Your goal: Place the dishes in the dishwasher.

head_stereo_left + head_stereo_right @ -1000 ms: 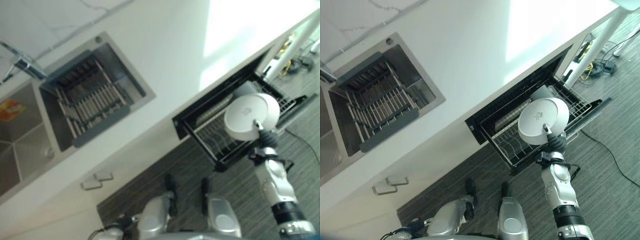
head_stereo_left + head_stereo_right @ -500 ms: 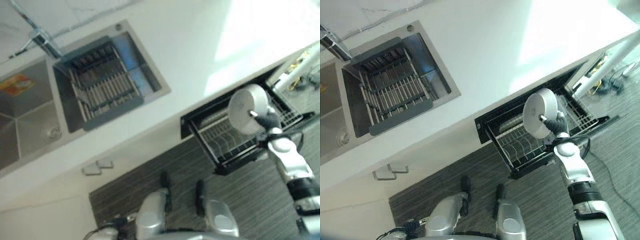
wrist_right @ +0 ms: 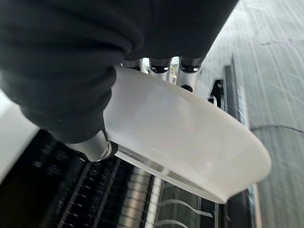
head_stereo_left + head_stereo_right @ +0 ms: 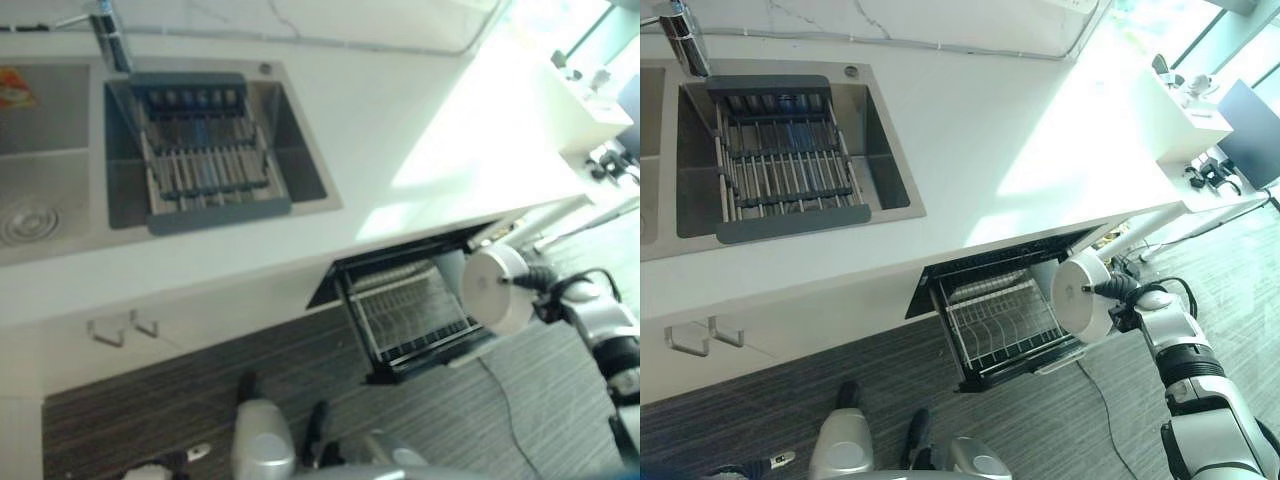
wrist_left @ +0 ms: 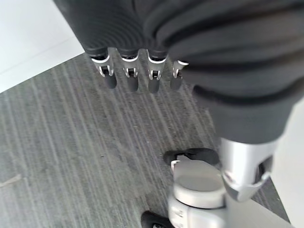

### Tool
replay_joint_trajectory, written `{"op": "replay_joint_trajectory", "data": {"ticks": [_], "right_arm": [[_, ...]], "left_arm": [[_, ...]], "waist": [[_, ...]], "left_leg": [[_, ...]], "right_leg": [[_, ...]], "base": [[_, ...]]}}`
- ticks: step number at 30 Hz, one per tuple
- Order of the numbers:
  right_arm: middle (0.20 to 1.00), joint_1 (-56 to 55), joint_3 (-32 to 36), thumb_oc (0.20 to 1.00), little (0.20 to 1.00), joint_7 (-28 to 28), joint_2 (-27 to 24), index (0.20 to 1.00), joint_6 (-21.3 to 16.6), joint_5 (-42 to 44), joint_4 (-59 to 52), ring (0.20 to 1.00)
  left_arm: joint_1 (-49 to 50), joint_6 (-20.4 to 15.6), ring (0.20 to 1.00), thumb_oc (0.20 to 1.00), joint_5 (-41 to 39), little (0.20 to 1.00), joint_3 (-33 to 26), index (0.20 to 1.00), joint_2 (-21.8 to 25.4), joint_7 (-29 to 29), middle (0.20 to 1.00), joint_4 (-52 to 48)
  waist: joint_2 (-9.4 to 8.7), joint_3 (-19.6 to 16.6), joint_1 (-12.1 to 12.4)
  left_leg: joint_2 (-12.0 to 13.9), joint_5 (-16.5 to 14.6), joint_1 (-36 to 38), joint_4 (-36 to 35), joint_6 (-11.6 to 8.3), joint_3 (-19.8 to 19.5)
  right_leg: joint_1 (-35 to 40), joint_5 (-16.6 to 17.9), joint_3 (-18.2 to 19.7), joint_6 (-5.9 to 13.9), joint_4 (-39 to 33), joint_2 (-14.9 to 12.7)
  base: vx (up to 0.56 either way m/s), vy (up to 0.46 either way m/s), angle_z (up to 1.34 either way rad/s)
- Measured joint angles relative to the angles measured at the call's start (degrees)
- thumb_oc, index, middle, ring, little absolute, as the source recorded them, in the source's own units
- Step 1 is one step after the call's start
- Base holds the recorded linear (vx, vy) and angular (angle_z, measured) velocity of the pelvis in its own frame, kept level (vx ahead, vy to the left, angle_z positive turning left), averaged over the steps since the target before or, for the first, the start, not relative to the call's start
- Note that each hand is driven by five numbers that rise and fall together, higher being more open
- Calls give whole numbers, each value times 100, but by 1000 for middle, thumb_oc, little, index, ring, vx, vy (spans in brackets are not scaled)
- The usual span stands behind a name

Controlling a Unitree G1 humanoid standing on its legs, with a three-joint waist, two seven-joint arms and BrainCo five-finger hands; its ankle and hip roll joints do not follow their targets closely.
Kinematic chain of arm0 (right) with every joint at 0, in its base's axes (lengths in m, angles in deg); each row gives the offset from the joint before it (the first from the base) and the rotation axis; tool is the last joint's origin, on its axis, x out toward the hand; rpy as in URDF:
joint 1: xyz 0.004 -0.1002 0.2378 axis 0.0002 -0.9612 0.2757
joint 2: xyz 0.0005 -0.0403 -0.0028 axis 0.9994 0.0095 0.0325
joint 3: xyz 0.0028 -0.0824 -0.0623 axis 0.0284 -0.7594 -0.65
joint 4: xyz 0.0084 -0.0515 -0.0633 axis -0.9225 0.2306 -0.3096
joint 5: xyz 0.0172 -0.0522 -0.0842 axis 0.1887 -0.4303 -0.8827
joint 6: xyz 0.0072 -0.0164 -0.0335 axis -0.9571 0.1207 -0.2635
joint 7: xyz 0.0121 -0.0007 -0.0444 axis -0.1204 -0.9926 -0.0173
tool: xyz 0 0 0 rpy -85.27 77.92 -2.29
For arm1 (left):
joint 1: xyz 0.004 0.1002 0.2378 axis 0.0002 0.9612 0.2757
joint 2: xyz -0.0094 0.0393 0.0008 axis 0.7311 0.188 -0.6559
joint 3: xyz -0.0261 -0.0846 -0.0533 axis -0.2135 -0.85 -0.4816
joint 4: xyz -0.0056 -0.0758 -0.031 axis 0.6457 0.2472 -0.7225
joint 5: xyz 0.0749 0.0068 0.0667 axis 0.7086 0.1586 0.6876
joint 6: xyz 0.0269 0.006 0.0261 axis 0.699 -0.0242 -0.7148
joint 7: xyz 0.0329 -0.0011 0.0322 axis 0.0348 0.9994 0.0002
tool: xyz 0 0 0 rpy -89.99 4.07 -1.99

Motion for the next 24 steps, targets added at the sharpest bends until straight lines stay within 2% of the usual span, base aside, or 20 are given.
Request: {"op": "replay_joint_trajectory", "data": {"ticks": [2, 3, 5, 6, 9, 14, 18, 20, 23, 24], "right_arm": [[200, 30, -36, 200, 200, 59, 39, 200, -40, -5, 298, 200], [200, 249, -9, 200, 200, 240, 205, 200, -195, 15, 780, 200], [200, 406, -6, 200, 200, 460, 315, 200, -321, 72, 1027, 200], [200, 463, -4, 200, 200, 730, 401, 200, -444, 97, 1048, 200], [200, 657, -7, 200, 200, 1241, 758, 200, -697, 339, 1037, 200], [200, 1099, -35, 200, 200, 2094, 976, 200, -1150, 440, 982, 200], [200, 1322, -54, 200, 200, 2739, 974, 200, -1310, 419, 987, 200], [200, 1390, -55, 200, 200, 2871, 974, 200, -1356, 369, 989, 200], [200, 1456, -162, 200, 200, 3285, 936, 200, -1374, -278, 1015, 200], [200, 1513, -402, 200, 200, 3594, 808, 200, -1364, -848, 1012, 200]], "left_arm": [[-32, 0, 1000, 1000, 36, 1000, 1, 1000, 55, 10, 1000, -7], [-102, 2, 1000, 1000, 35, 1000, 22, 1000, 114, 17, 1000, 34], [-298, -5, 1000, 1000, 37, 1000, 25, 1000, 161, 19, 1000, -19], [-459, 4, 1000, 1000, 39, 1000, 29, 1000, 168, 13, 1000, -34], [-771, 21, 1000, 1000, 39, 1000, 141, 1000, 178, -12, 1000, -188], [-1104, -15, 1000, 1000, 31, 1000, 370, 1000, 147, -48, 1000, -333], [-1085, -74, 1000, 1000, -24, 1000, 476, 1000, 132, -67, 1000, -355], [-1085, -140, 1000, 1000, -25, 1000, 474, 1000, 134, -68, 1000, -360], [-1095, -223, 1000, 1000, -35, 1000, 478, 1000, 124, -91, 1000, -382], [-1116, -261, 1000, 1000, -38, 1000, 477, 1000, 111, -99, 1000, -385]], "waist": [[25, 22, 99], [59, 46, 121], [274, 195, 270], [295, 247, 284], [603, 574, 344], [939, 1153, 378], [1011, 1200, 390], [1036, 1213, 387], [1079, 1232, 379], [1126, 1260, 388]], "left_leg": [[-7, -15, -64, 46, 6, -31], [-15, -34, -146, 124, 13, -89], [-25, -47, -300, 208, 29, -136], [-24, -24, -444, 290, 58, -192], [-60, 42, -754, 389, 101, -290], [-150, 161, -1054, 384, 156, -307], [-233, 203, -1166, 376, 217, -314], [-264, 193, -1160, 373, 213, -315], [-321, 223, -1352, 397, 255, -328], [-333, 240, -1490, 440, 280, -328]], "right_leg": [[-24, 4, -24, 5, -1, -1], [-44, 25, -74, -5, -6, -2], [-160, 1, -117, 45, 26, -6], [-276, 59, -145, 5, 85, -2], [-558, 112, -173, 17, 193, -17], [-977, 105, -214, 25, 464, -138], [-1135, 81, -256, 65, 577, -234], [-1144, 60, -257, 80, 616, -272], [-1441, -29, -266, 112, 877, -350], [-1614, -61, -268, 110, 1013, -385]], "base": [[-11, -59, 11], [-65, -43, 21], [-98, -43, 14], [-116, -34, 7], [-152, -18, 9], [-146, 37, 6], [-91, 41, 6], [-87, 26, 4], [-82, 23, 4], [-65, 17, 2]]}}
